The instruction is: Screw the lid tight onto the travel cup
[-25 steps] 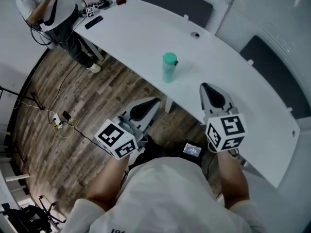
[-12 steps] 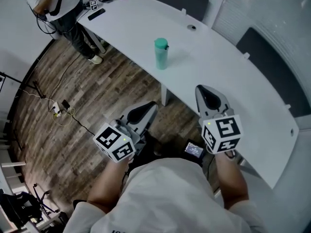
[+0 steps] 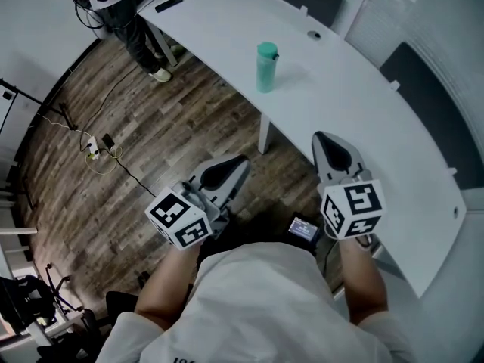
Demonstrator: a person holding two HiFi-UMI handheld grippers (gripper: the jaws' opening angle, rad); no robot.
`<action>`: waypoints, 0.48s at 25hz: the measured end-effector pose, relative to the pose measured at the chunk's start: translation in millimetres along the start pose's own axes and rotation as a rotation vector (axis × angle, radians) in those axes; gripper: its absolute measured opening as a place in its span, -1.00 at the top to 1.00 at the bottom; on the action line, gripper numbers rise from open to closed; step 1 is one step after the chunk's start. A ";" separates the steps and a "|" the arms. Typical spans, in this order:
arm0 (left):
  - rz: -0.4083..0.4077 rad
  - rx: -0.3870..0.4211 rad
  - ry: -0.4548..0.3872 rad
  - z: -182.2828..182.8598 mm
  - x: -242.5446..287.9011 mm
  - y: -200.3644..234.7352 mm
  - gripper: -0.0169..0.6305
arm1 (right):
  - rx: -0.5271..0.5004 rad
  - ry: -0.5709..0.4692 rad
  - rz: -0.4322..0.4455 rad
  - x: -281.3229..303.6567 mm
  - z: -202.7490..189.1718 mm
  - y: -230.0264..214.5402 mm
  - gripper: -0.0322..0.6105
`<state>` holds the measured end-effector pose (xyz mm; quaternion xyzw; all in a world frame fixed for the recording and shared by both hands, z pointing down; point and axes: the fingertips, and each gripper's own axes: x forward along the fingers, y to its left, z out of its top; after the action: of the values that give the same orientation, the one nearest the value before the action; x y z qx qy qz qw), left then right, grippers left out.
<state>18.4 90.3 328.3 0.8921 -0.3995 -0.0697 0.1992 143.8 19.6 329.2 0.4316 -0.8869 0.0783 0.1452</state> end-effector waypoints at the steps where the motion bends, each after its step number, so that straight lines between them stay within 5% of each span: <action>1: 0.000 -0.002 0.000 0.3 -3.6 0.4 0.83 | 0.002 0.000 -0.002 -0.9 0.5 2.2 0.82; 12: -0.025 0.004 0.036 12.8 -50.2 15.7 0.83 | 0.020 0.035 -0.060 -6.6 -1.3 29.4 0.82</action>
<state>-29.7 114.2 321.3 0.8986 -0.3848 -0.0554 0.2034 124.8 42.9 327.8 0.4582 -0.8699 0.0902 0.1589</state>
